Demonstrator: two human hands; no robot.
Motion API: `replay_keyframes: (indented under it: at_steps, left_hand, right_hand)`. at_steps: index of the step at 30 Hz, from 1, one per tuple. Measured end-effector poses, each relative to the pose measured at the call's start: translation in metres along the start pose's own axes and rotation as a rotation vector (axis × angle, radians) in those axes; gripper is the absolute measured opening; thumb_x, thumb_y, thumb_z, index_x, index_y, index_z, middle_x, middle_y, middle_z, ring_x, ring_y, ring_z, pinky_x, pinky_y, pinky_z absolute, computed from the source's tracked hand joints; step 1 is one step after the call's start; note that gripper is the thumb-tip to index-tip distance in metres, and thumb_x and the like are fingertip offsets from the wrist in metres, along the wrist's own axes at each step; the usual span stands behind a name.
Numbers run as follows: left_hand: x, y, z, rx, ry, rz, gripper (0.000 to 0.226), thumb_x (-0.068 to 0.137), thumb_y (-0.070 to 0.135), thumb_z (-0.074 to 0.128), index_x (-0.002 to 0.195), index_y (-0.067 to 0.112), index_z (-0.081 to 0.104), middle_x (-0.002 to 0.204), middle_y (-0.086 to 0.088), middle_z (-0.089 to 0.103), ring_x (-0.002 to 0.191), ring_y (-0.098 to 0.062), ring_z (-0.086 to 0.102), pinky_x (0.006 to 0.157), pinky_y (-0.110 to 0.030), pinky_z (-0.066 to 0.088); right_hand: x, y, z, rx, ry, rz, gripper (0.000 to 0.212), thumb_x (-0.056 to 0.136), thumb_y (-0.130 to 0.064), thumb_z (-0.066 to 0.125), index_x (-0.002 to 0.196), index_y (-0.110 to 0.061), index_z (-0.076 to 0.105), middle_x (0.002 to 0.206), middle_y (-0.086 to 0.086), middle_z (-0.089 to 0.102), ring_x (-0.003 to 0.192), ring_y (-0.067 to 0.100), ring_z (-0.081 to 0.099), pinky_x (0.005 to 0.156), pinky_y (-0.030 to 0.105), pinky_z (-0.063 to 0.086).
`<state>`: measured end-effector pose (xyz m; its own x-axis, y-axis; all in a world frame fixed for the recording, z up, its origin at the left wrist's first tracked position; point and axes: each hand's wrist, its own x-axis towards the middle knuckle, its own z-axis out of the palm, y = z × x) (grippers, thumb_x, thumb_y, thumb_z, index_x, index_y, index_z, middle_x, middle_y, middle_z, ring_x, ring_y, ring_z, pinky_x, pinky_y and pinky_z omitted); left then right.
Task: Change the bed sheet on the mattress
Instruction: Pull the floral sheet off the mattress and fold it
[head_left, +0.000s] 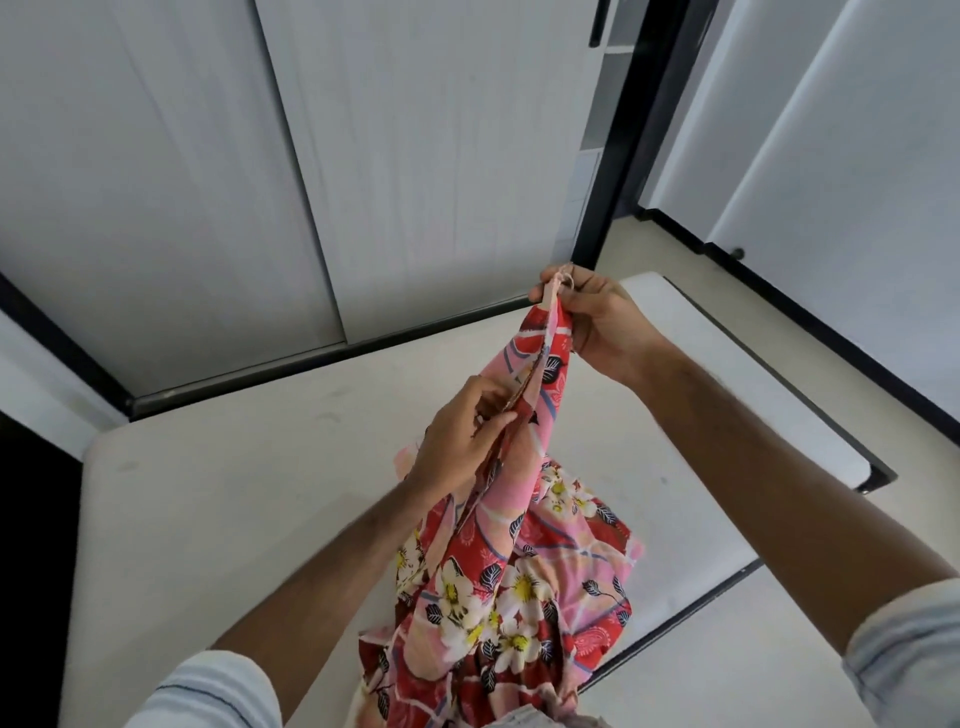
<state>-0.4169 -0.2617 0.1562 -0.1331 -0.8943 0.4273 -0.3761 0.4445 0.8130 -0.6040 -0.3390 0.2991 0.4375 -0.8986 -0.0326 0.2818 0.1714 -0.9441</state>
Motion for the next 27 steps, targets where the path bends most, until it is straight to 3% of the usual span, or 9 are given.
replay_keyframes:
  at_steps: [3,6,11,17,22,27]
  left_hand:
    - [-0.001,-0.006,-0.006,-0.021,0.006,-0.017,0.022,0.096,0.014,0.068,0.114,0.008,0.058,0.104,0.007,0.067,0.092,-0.005,0.066,0.081,-0.020,0.054]
    - [-0.003,-0.008,-0.009,-0.018,-0.006,-0.007,0.020,0.096,0.011,0.067,0.113,0.008,0.058,0.100,0.012,0.065,0.095,-0.005,0.067,0.082,-0.017,0.054]
    - [-0.011,-0.013,-0.011,-0.004,0.009,0.048,0.013,0.099,0.022,0.062,0.109,0.017,0.056,0.100,0.012,0.063,0.093,-0.007,0.066,0.078,-0.021,0.056]
    - [-0.018,-0.020,-0.006,0.246,-0.017,0.170,0.018,0.098,0.033,0.054,0.109,0.018,0.055,0.114,-0.004,0.056,0.101,-0.013,0.061,0.082,-0.020,0.056]
    - [-0.025,-0.030,0.000,0.323,-0.012,0.164,0.014,0.097,0.011,0.063,0.106,0.017,0.055,0.118,-0.006,0.056,0.099,-0.016,0.061,0.081,-0.028,0.058]
    - [-0.042,-0.057,-0.006,0.580,-0.142,0.124,0.021,0.089,0.011,0.065,0.108,0.020,0.062,0.114,-0.006,0.062,0.103,-0.023,0.060,0.085,-0.036,0.049]
  right_hand:
    - [-0.003,-0.003,-0.004,-0.003,0.030,0.001,0.022,0.105,-0.006,0.043,0.104,-0.009,0.065,0.094,0.008,0.068,0.074,0.012,0.066,0.059,0.023,0.053]
    - [-0.004,-0.003,-0.006,-0.004,0.032,-0.001,0.021,0.105,-0.006,0.043,0.106,-0.008,0.064,0.096,0.010,0.067,0.074,0.013,0.066,0.059,0.024,0.054]
    - [-0.007,-0.005,-0.003,-0.012,0.036,0.009,0.020,0.105,-0.007,0.042,0.105,-0.008,0.063,0.092,0.007,0.069,0.072,0.012,0.065,0.056,0.023,0.053]
    - [-0.008,-0.007,0.001,-0.018,0.030,0.006,0.021,0.105,-0.008,0.042,0.104,-0.009,0.063,0.092,0.007,0.069,0.074,0.012,0.064,0.059,0.024,0.054]
    - [-0.008,-0.006,0.001,-0.019,0.017,0.003,0.022,0.105,-0.008,0.041,0.104,-0.009,0.064,0.093,0.007,0.069,0.076,0.013,0.064,0.062,0.024,0.054]
    - [-0.010,-0.002,-0.007,0.004,0.013,0.010,0.024,0.106,-0.007,0.040,0.102,-0.010,0.064,0.093,0.007,0.068,0.074,0.012,0.064,0.060,0.023,0.053]
